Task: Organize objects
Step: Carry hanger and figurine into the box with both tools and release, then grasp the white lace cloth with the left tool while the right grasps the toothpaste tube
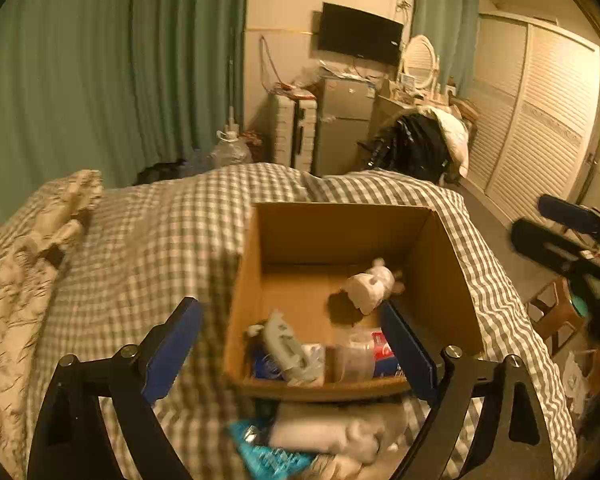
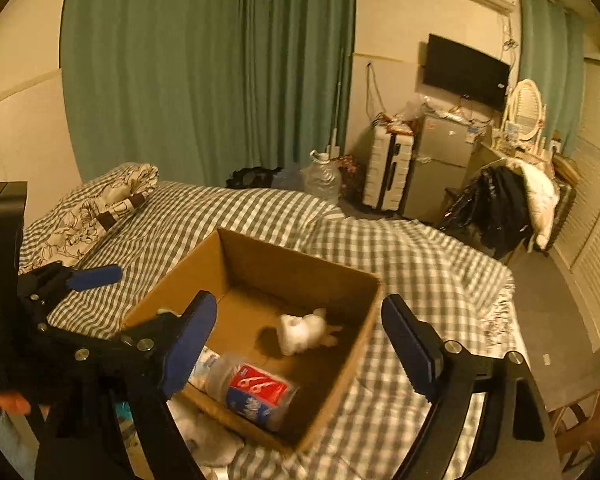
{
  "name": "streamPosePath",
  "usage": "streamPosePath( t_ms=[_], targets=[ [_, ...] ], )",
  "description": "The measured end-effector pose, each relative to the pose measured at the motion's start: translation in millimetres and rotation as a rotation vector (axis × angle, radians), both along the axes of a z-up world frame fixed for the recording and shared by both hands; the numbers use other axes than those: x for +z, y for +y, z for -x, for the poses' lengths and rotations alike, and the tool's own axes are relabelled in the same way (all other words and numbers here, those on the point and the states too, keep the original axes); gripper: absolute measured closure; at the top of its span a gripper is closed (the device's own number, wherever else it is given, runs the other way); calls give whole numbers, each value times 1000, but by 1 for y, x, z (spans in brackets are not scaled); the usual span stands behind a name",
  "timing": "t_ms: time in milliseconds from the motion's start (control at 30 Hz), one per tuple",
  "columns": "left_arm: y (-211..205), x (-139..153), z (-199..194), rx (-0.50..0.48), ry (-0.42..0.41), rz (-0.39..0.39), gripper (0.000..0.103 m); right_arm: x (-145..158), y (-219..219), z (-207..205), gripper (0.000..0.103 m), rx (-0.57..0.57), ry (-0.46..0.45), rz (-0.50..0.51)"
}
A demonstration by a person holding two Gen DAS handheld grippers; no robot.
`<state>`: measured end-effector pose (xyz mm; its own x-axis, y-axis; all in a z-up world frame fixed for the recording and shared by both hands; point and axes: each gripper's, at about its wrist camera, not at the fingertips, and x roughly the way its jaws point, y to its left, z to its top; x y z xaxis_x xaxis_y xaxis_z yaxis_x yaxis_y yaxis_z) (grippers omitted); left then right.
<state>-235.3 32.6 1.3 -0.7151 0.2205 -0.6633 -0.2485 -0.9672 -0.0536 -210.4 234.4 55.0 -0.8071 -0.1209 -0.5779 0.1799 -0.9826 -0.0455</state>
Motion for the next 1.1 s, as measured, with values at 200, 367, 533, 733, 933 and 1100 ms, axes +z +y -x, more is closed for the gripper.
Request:
streamPosePath(
  t_ms=[200,367,533,733,933,1100],
  targets=[
    [-20,19,-49,59,42,40,5,34,6,-53,12,-12,39,3],
    [-31,17,-84,97,46,34,5,42,2,-91,7,-9,56,-5],
    [-30,-4,-109,134,22,11,5,17,-3,-116,2,-20,45,-12],
    [-20,-56,-123,155,-38,32,5,-53,-1,-120,2,-78,-41,-45],
    [0,-89,-115,78,-151,50,5,-102,7,-108,2,-107,-167,-19],
    [20,-100,-108,29,-186,75,5,-114,12,-104,2,-104,-187,7]
  ],
)
